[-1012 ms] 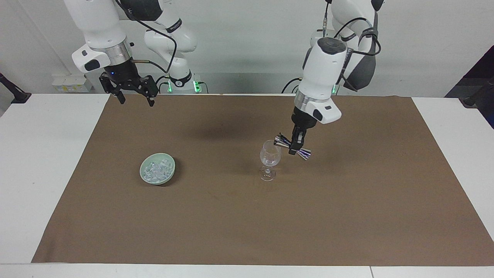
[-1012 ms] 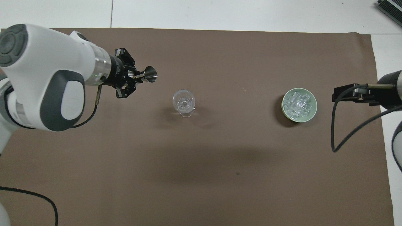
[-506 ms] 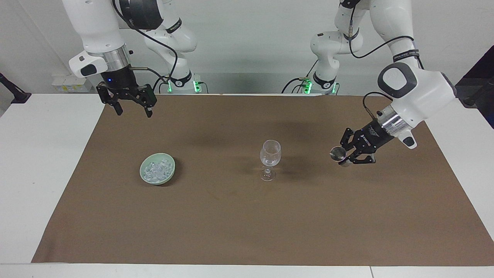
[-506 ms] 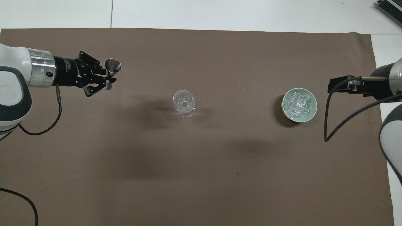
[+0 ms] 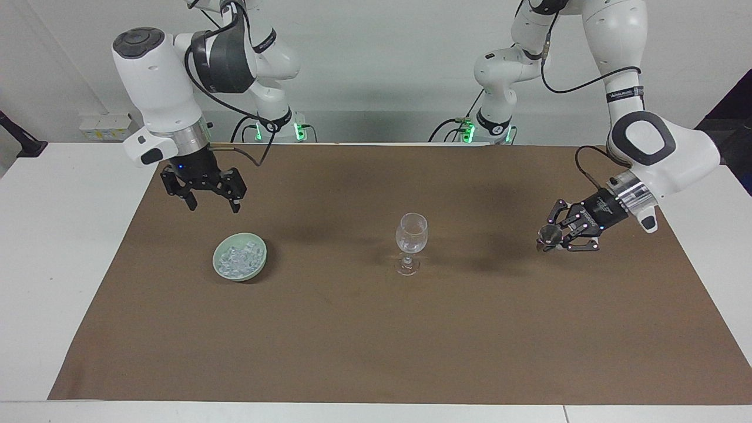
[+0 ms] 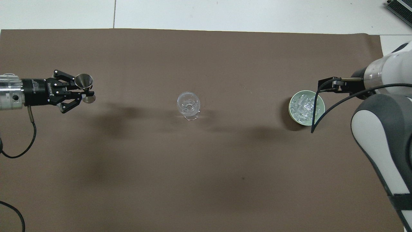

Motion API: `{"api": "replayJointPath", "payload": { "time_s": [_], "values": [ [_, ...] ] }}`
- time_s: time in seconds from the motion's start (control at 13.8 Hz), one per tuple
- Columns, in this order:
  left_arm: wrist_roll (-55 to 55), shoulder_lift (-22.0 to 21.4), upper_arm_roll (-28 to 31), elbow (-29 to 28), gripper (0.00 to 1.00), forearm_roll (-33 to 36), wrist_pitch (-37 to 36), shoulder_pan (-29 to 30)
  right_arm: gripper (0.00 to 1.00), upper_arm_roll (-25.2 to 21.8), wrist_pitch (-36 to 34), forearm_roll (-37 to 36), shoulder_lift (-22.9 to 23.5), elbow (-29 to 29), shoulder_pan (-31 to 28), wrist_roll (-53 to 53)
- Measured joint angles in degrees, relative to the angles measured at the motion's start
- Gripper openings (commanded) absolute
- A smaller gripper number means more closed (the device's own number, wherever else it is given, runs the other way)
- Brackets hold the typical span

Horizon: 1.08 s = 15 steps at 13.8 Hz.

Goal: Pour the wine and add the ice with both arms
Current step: 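Lower the cylinder with the left gripper while the right gripper reaches the cup, then open the left gripper while the right gripper grasps the ice cup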

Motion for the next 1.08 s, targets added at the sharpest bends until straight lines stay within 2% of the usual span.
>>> {"api": "replayJointPath", "payload": {
  "time_s": [0.29, 0.51, 0.72, 1.08],
  "values": [
    [8.16, 2.0, -0.03, -2.72, 0.0, -4.5, -2.39, 5.01, 1.0, -0.07, 3.04, 0.0, 0.87, -3.89, -0.02, -1.0],
    [15.24, 6.5, -0.01, -4.01, 0.0, -9.43, -4.75, 9.36, 1.0, -0.33, 10.4, -0.02, 3.0, -7.26, -0.16, -3.37],
    [16.89, 8.67, -0.16, -4.12, 0.0, -12.35, -5.01, 9.93, 1.0, -0.43, 16.9, -0.04, 6.08, -10.66, -1.28, -6.0],
    [24.1, 8.84, -0.17, -8.77, 0.0, -17.95, -5.04, 10.31, 1.0, -0.41, 21.58, -0.04, 6.77, -15.11, -1.69, -6.87]
  ]
}}
